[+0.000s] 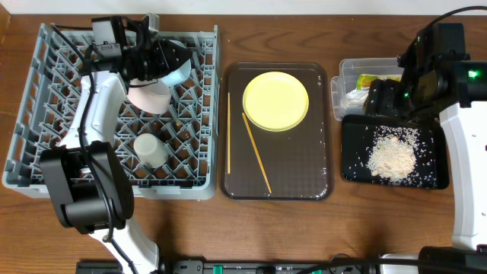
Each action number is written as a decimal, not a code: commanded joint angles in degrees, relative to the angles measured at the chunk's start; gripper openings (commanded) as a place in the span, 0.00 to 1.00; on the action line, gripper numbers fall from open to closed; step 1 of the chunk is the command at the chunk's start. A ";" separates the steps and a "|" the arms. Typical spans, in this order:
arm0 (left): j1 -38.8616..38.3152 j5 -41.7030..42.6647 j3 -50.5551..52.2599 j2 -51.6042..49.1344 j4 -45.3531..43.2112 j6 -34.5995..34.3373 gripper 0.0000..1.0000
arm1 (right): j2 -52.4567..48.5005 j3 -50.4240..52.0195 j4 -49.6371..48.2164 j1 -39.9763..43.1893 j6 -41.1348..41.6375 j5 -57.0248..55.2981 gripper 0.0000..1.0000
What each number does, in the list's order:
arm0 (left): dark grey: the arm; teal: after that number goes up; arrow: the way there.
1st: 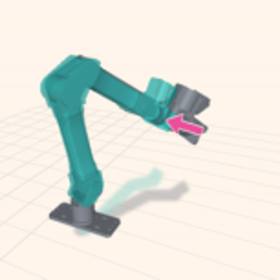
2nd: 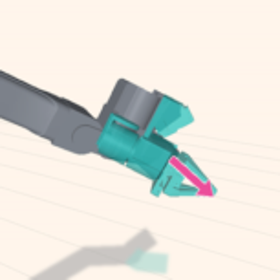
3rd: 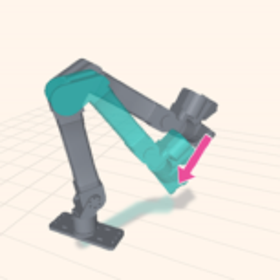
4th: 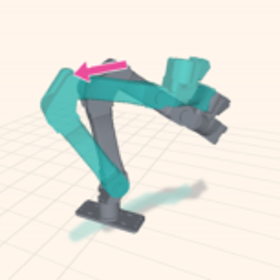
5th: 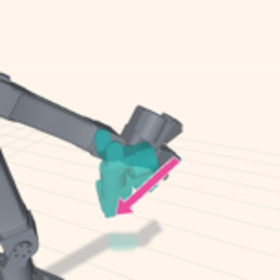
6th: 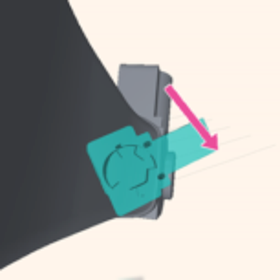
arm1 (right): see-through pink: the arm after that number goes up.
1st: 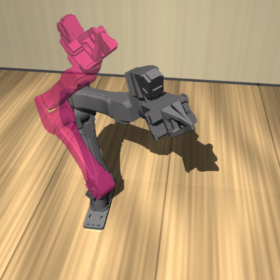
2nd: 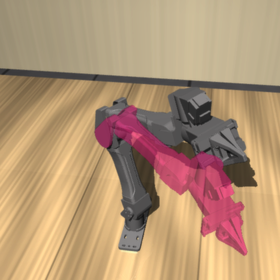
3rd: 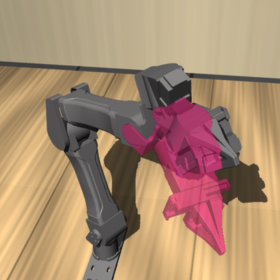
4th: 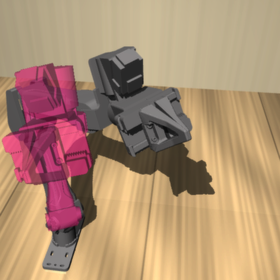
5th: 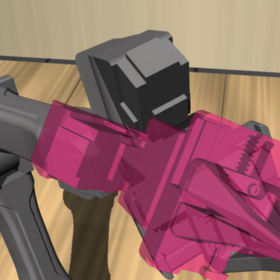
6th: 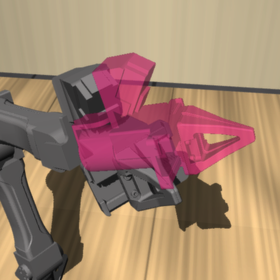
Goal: Sort waste into correct bins and load items into the dishwasher
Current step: 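Lower the blue bowl into the dish rack's back corner, then open the left gripper and withdraw it from the blue bowl, then reach the left gripper to a chopstick on the brown tray and grasp it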
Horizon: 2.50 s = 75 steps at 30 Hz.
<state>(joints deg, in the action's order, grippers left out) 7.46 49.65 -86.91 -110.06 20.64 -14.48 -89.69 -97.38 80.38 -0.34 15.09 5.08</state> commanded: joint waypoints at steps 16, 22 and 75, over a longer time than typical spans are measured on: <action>0.37 -8.35 -0.22 2.75 -1.90 3.52 0.45 | -0.20 -0.07 0.26 -0.48 0.74 -0.55 0.85; 0.37 -8.37 -0.22 5.70 -2.29 3.52 0.46 | -0.20 -0.07 0.20 -0.48 0.74 -0.55 0.85; -41.94 -40.26 9.77 3.02 28.98 -18.64 0.79 | -0.20 -0.07 0.26 -0.44 0.70 -0.79 0.87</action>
<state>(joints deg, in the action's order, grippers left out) -34.54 10.41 -77.47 -104.84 50.04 -29.95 -89.69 -97.38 80.73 -0.34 15.09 5.02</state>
